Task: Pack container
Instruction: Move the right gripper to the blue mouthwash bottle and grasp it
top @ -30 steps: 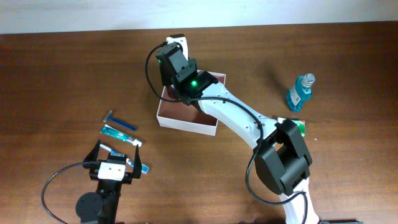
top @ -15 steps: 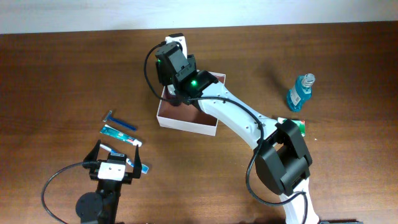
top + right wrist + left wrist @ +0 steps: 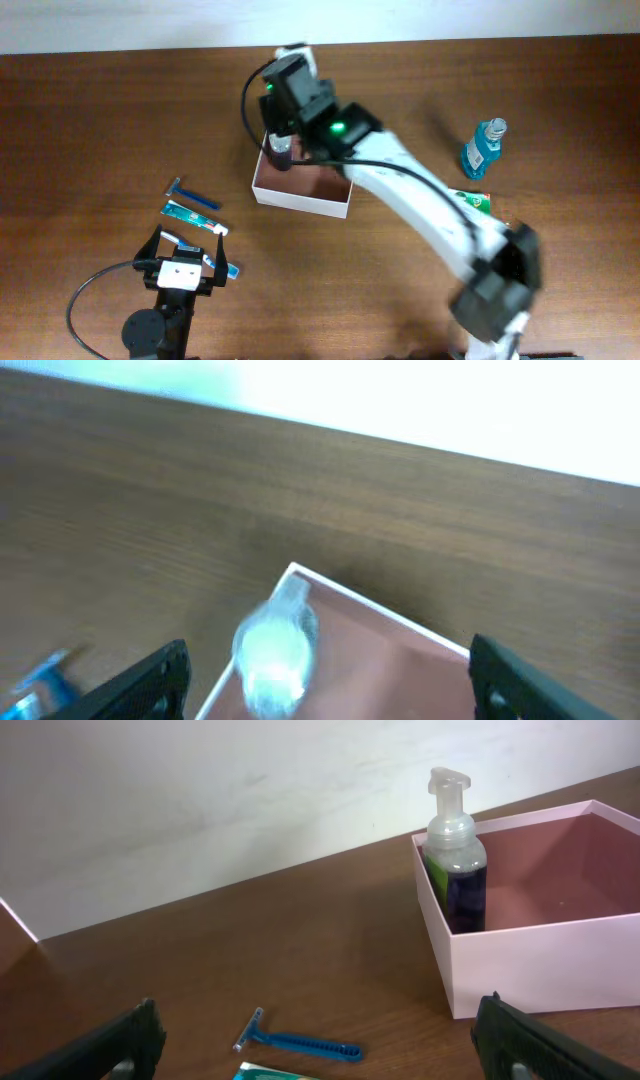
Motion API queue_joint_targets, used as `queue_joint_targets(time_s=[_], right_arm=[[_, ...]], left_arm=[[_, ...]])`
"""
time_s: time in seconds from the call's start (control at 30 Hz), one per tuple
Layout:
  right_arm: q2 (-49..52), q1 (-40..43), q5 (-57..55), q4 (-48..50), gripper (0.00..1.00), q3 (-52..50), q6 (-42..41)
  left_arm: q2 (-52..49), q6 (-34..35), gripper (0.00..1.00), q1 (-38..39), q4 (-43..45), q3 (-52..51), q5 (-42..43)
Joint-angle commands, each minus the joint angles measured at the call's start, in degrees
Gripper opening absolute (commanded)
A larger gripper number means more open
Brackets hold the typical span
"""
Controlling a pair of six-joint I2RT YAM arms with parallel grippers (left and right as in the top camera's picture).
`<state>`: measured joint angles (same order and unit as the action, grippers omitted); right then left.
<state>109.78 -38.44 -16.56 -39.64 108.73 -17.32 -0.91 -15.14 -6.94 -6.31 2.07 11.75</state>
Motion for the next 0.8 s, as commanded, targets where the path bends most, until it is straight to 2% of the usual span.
queue_joint_targets(time_s=[0.0,0.13,0.27,0.63,0.77], right_arm=[[-8.39,3.82,-0.39,-6.10,0.82,2.14,-1.31],[-11.23,10.43,-0.39,-19.08,0.84,2.12,-6.58],[-11.10,18.82,0.48,-28.00,0.85,2.05,-7.19],[-10.43,38.60,5.29,-28.92,0.86,0.70,6.23],[-9.07,45.53,14.10,-28.28,0.87,-1.33,11.61]], left_arm=[[-0.09,0.96,0.99,-0.37,0.02,-0.31,-0.17],[-0.09,0.96,0.99,-0.37,0.02,-0.31,-0.17],[-0.09,0.96,0.99,-0.37,0.02,-0.31,-0.17],[-0.09,0.96,0.99,-0.37,0.02,-0.31,-0.17],[-0.09,0.96,1.00,-0.37,0.02,-0.31,-0.17]])
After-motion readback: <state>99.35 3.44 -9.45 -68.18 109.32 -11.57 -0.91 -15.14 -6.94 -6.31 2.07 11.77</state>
